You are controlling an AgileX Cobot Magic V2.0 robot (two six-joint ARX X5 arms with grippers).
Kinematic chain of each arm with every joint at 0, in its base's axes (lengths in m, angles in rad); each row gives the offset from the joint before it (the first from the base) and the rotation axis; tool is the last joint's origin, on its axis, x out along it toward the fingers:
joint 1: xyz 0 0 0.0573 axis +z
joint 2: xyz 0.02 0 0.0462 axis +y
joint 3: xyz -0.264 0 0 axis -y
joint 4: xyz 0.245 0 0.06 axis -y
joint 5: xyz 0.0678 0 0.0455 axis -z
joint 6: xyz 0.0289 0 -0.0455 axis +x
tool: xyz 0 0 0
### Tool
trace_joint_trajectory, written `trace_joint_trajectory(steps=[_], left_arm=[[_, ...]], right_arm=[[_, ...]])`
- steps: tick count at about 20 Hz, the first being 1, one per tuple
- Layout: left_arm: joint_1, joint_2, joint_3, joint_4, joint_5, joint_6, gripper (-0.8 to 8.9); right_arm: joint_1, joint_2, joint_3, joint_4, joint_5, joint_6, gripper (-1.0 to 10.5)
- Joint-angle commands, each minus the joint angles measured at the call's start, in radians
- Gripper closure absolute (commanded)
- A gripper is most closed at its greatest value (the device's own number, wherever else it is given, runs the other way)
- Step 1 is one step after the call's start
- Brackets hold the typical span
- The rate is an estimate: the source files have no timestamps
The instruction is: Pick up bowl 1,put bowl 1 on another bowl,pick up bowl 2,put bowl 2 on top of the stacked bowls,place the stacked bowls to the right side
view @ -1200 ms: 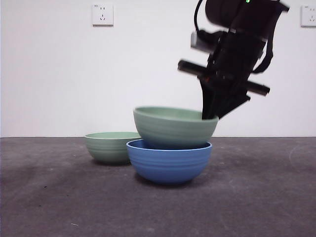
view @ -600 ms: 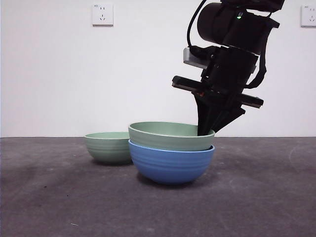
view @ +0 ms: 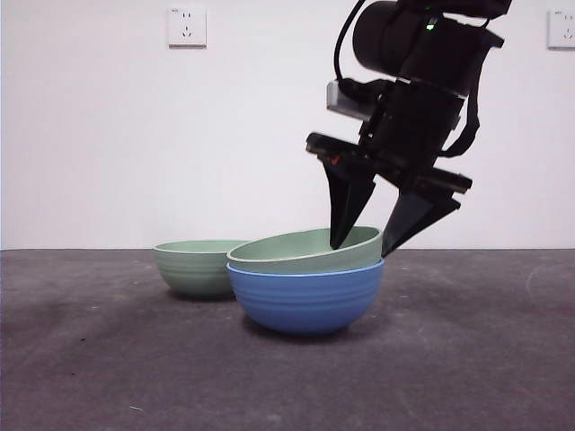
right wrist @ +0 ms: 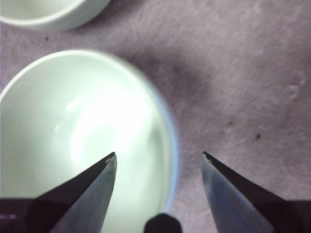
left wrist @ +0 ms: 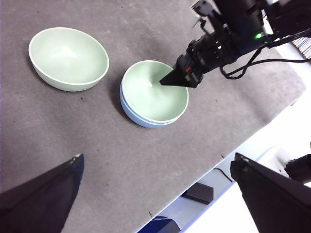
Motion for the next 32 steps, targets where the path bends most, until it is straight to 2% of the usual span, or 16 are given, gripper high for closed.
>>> trace_joint_trajectory(steps=[1,6,9,13,17,19,22,29,30,32], left_arm=[[-0.003,0.025,0.003,0.015,0.005,0.001,1.49],[-0.003,0.108,0.003,0.092,-0.017,-0.002,1.49],[-0.022,0.208,0.003,0.191,-0.104,-0.063,1.49],[-0.102,0.396,0.003,0.381,-0.255,-0.16,1.49],[-0.185,0.602,0.01,0.57,-0.373,-0.251,1.49],[-0.218,0.707,0.036,0.623,-0.436,-0.271,1.49],[-0.248,0.867,0.122,0.634,-0.522,-0.271,1.49],[-0.265,1.141,0.307,0.604,-0.57,-0.322,1.6],[-0.265,1.156,0.314,0.603,-0.57,-0.332,2.11],[-0.265,1.167,0.315,0.606,-0.566,-0.341,4.63]], right_arm=[[0.002,-0.058,0.002,0.005,-0.001,-0.011,6.6],[0.002,-0.234,0.002,-0.023,0.001,-0.012,6.6],[0.0,-0.374,0.002,-0.056,0.003,-0.011,6.6],[0.0,-0.548,0.002,-0.127,0.007,-0.011,6.6],[0.0,-0.668,0.002,-0.208,0.009,-0.008,6.6],[0.0,-0.712,0.002,-0.249,0.009,-0.007,6.6],[0.0,-0.759,0.002,-0.289,0.007,-0.007,6.6],[0.0,-0.809,0.002,-0.313,0.008,-0.007,6.6],[0.0,-0.809,0.002,-0.313,0.007,-0.007,6.6],[0.0,-0.809,0.002,-0.313,0.008,-0.008,6.6]])
